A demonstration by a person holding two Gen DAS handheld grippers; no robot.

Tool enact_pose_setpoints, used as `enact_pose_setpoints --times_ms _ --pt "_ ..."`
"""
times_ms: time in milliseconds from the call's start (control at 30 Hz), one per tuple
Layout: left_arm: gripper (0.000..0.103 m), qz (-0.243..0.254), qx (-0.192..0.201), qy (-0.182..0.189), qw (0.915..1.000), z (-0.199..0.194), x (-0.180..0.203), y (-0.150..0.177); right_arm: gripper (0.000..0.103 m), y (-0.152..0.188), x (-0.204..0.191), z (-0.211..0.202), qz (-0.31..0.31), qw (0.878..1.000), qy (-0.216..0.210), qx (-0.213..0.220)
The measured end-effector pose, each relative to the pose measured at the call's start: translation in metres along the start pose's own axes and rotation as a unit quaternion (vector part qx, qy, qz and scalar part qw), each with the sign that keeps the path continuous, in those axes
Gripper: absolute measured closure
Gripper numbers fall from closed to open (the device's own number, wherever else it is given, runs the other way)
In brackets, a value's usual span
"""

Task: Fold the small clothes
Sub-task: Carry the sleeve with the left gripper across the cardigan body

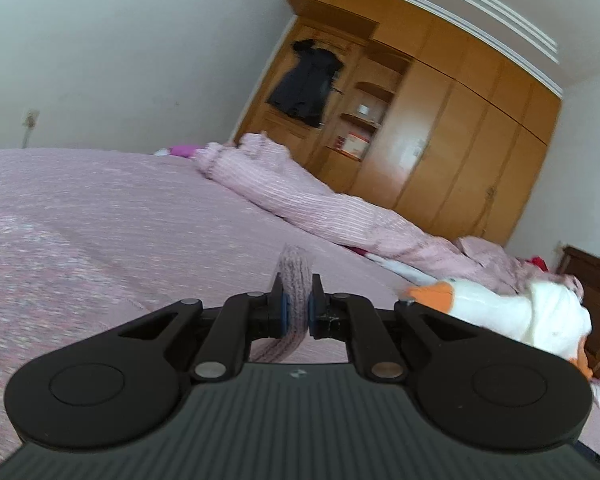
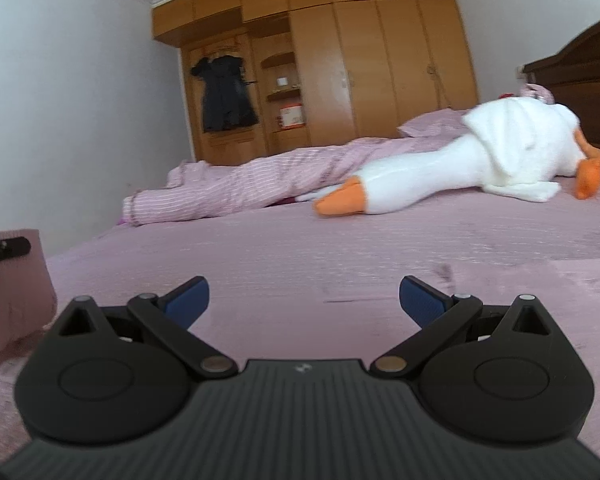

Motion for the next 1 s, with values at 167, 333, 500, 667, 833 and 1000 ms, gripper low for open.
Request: enact_pose_setpoints --times_ms 167,333,500,667,833,1000 --pt "0.093 0.019 -0.002 0.033 0.9993 0.008 0.062 0.005 0.0 -0.018 0.046 -0.009 0.0 1.0 0.021 0.002" --pt "0.093 0.025 -0.012 0.063 0.9977 0.02 0.119 0.019 0.0 -0.034 0.091 -0.019 0.0 0.999 0.036 -0.001" --pt "0.093 0.041 -0.022 0.085 0.9953 0.029 0.168 0.034 0.0 -0.043 0.126 -0.027 0.015 0.999 0.052 0.005" --pt "0.093 0.064 -0.028 0.098 0.9927 0.034 0.205 0.042 0.0 -0.045 0.152 -0.027 0.03 0.997 0.064 0.002" --pt "0.093 0.081 -0.03 0.109 0.9902 0.036 0.234 0.047 0.0 -0.05 0.175 -0.03 0.043 0.997 0.07 0.004" --pt "0.093 0.085 -0.041 0.119 0.9884 0.04 0.269 0.064 0.0 -0.061 0.192 -0.033 0.047 0.996 0.077 0.01"
Point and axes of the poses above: each gripper's, at about its wrist camera, not at the fingertips, and z roughly the way its jaws point, x to its right, y to its underside, the point moved 10 cm from there along z, roughly the way its jaws point, and after that the axes turned 15 degrees about z, right-handed, at the moved point
